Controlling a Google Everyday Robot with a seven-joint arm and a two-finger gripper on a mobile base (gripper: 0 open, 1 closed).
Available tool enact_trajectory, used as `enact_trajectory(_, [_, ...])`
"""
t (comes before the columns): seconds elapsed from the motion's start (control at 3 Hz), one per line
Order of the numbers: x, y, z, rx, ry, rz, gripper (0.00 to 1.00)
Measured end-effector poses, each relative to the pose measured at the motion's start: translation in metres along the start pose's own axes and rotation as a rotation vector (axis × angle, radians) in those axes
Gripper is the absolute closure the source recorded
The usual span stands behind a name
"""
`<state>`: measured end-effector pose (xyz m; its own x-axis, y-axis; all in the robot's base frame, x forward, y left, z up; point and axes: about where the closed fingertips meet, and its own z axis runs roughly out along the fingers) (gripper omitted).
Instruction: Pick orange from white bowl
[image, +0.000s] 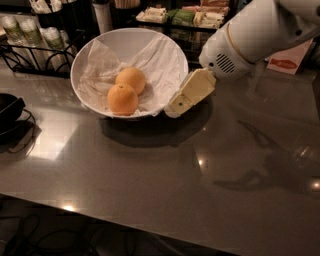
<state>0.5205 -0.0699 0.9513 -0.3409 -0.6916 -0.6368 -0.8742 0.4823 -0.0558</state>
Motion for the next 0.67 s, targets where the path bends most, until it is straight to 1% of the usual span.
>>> enact_trajectory(0.33, [-0.0188,0.0,0.0256,0.007,-0.053,0.06,0.0])
enact_trajectory(0.67, [-0.0189,0.0,0.0257,0.006,-0.053,0.061,0.0])
